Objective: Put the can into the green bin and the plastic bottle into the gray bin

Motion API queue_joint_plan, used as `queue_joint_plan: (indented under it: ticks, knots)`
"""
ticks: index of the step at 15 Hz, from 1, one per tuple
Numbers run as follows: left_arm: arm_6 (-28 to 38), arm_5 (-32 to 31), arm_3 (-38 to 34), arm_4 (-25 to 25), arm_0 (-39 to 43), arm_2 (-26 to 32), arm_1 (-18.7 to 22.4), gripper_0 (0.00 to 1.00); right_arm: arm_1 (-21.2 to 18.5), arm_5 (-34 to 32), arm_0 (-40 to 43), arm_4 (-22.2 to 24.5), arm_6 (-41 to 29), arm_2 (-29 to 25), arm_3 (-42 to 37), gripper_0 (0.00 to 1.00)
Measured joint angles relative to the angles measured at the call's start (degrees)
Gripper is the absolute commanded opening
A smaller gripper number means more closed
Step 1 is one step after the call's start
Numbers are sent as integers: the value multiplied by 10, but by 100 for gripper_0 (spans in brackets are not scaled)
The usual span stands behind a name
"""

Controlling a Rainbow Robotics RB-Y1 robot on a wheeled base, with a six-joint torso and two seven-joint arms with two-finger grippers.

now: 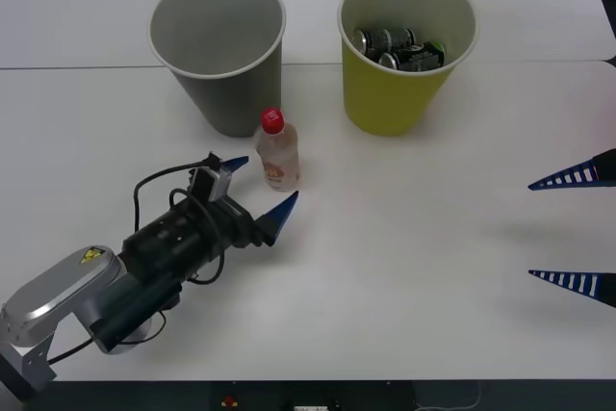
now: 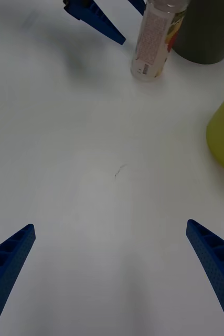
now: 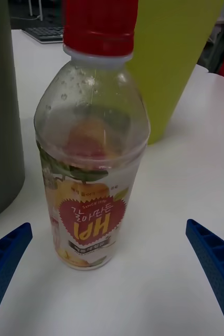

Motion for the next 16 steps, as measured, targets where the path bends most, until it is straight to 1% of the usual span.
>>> queue_joint_plan:
  ticks: [4,8,11,13,14,15,16]
  knots:
    - [-2,-3,57,-18,-40,-3,-36,100,0,0,0,0,0,0,0,100]
    - [-2,-21,125,-28,-83,-3,-74,100,0,0,0,0,0,0,0,100]
    - [0,-21,149,-34,-100,-3,-91,100,0,0,0,0,0,0,0,100]
    - [2,-21,150,-37,-103,-3,-93,100,0,0,0,0,0,0,0,100]
    - [3,-21,150,-38,-104,-3,-93,65,0,0,0,0,0,0,0,100]
    - [3,-21,150,-40,-104,-4,-93,0,0,0,0,0,0,0,0,100]
    - [3,-21,150,-42,-104,-4,-93,0,0,0,0,0,0,0,0,100]
